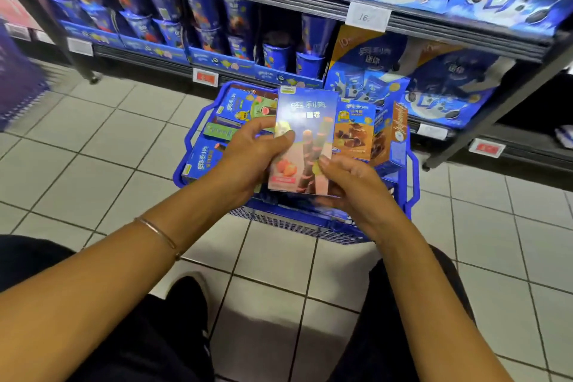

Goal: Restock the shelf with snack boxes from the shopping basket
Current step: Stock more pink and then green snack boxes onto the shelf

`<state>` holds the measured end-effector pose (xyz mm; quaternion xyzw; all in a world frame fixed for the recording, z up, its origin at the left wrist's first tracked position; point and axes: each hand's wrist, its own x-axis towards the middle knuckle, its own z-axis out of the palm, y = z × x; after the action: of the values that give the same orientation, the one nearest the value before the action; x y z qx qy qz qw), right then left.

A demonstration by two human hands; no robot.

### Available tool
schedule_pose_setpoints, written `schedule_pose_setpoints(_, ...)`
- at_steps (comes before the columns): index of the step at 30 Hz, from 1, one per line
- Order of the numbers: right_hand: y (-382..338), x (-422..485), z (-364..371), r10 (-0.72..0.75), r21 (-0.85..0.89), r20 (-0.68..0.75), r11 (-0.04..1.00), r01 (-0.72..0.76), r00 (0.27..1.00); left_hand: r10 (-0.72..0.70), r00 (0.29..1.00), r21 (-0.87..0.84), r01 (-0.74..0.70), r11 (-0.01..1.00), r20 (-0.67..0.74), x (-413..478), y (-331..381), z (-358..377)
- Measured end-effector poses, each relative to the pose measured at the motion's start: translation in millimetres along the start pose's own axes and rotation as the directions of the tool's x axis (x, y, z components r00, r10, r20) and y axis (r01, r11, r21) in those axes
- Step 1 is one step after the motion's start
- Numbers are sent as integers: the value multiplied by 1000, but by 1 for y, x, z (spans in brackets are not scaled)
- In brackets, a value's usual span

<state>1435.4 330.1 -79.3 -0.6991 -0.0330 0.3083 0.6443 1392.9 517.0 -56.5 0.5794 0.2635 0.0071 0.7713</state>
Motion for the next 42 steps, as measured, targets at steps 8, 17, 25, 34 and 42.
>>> schedule_pose_setpoints(8,45,38,-23,26,-468,-208,875,-123,978,-100,994,-67,96,993,-53,12,-5,-16)
schedule_pose_setpoints(17,82,82,-24,164,-897,-73,421,-137,984,-87,988,10,89,996,-124,14,-9,-26)
schedule_pose_setpoints(25,84,90,-10,192,-958,-161,206,-200,968,-81,986,42,88,995,-144,9,-10,-27)
schedule_pose_setpoints(34,78,87,-1,124,-941,-302,119,-317,945,-97,984,55,106,993,-148,5,-11,-25)
schedule_pose_setpoints(42,79,78,-10,48,-914,-260,311,-262,964,-130,983,70,139,988,-126,4,-9,-21)
